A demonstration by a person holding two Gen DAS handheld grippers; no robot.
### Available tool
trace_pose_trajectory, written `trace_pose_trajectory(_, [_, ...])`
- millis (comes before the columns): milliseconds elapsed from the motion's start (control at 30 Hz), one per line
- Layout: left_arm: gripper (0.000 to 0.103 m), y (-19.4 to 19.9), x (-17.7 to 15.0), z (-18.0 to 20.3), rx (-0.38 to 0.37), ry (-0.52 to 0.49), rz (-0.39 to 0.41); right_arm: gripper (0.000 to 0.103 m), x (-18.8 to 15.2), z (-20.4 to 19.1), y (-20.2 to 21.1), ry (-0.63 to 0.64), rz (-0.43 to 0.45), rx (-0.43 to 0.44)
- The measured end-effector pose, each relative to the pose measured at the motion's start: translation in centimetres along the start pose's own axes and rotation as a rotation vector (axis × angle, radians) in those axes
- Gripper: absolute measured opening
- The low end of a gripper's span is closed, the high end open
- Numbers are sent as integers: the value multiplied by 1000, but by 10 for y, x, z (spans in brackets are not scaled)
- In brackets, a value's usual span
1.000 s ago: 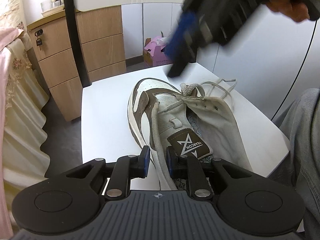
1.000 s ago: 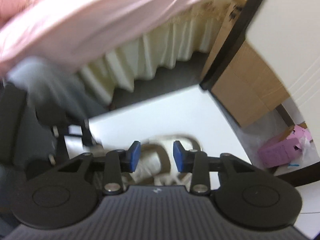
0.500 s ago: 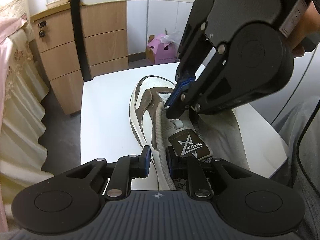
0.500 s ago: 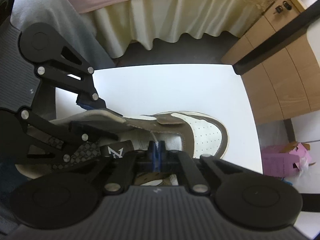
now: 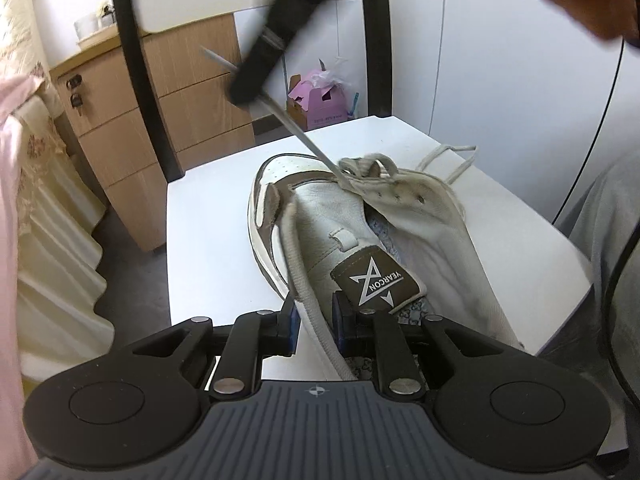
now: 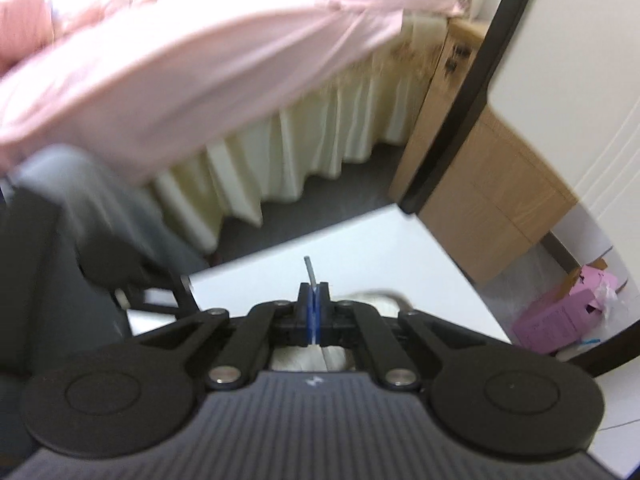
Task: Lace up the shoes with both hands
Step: 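Pull the white lace up and away from the sneaker with the right gripper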
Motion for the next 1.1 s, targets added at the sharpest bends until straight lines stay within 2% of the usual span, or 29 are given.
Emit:
trace_pose_trajectory(267, [20,-1,1,2,7,0,-1,2,77,-11,39,10,186,35])
trace_pose_trajectory(367, [20,-1,1,0,-7,15,-1,2,89,-13,35,57,155,23])
trace_pose_trajectory(433, [20,-1,2,-2,-18,30,-1,5,85,-8,27,47,114,27])
trace_pose_trajectory(500, [20,-1,2,-3,-25,43,-1,22,79,0,26,23,104,17])
trace_pose_trajectory(533, [20,-1,2,-3,-25,43,1,45,75,5,26,5,105,9])
trace_pose_trajectory(567, [20,-1,2,-3,-25,40,2,54,71,12,27,-17,109,-1])
trace_pose_trajectory(633, [20,-2,2,-4,-29,41,0,54,59,25,25,-68,90,-10])
trace_pose_trajectory(700, [20,-2,3,-4,-33,43,-3,52,42,33,17,-87,32,-18])
trace_pose_trajectory(800, [20,-2,3,-3,-31,37,-4,49,8,32,-6,-26,-116,24])
trace_pose_trajectory(933, [20,-2,3,-2,-28,31,-5,31,-30,15,-41,97,-280,56])
trace_pose_trajectory(1033, [20,-2,3,-1,-26,24,-4,19,-43,4,-59,176,-303,44])
trace_pose_trajectory(1067, [20,-2,3,-1,-25,21,-4,8,-44,3,-62,187,-290,27])
trace_pose_trajectory(1100, [20,-1,3,-1,-24,19,-4,2,-44,2,-63,175,-271,21])
Point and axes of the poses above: each gripper's, at about its wrist camera, not at the fingertips, and y roughly against the way its jaws point, z to its right, x to its top, the point moved 7 cm from there along -y, roughly the way its jaws point, and after that the axes turned 7 degrees about y, right-handed, at the moved point
